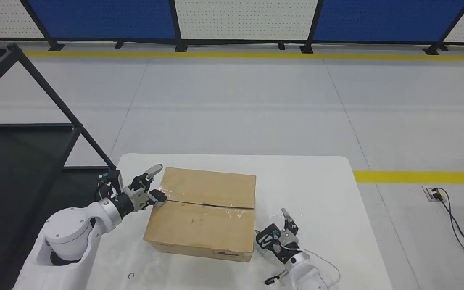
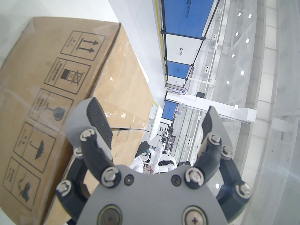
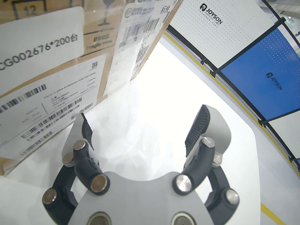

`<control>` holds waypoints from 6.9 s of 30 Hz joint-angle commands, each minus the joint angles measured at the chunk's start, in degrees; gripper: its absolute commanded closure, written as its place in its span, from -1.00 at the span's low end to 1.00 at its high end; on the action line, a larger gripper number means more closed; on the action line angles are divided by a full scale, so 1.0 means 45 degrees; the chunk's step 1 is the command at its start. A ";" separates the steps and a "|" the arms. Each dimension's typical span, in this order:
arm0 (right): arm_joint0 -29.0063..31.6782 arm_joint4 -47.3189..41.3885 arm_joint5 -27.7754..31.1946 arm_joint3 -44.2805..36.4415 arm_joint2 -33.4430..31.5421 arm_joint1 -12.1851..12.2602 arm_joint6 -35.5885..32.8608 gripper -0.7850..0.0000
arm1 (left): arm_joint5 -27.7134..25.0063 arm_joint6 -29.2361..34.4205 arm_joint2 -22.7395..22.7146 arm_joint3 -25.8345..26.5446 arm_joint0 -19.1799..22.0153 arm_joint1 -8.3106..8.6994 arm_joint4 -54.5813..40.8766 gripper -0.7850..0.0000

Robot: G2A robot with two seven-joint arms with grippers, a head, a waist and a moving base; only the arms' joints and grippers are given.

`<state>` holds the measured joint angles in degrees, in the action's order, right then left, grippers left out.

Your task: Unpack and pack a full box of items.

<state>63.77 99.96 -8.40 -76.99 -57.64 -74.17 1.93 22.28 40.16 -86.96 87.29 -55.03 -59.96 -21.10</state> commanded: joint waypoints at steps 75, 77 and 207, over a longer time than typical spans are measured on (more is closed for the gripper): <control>0.1686 0.5088 -0.1871 -0.0924 -0.3005 -0.0387 0.1596 -1.00 | 0.0000 0.0000 0.0000 0.0000 0.0000 0.0000 0.0000 -1.00; 0.1905 0.5055 -0.1678 -0.1135 -0.3254 -0.0337 0.1601 -1.00 | 0.0000 0.0000 0.0000 0.0000 0.0000 0.0000 0.0000 -1.00; 0.3272 -1.3661 1.0120 -0.2178 -0.3855 0.0682 0.3276 -1.00 | 0.0000 0.0000 0.0000 0.0000 0.0000 0.0000 0.0000 -1.00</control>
<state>78.50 39.34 36.98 -86.77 -74.96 -71.11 16.90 22.28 40.16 -86.96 87.29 -55.03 -59.96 -21.10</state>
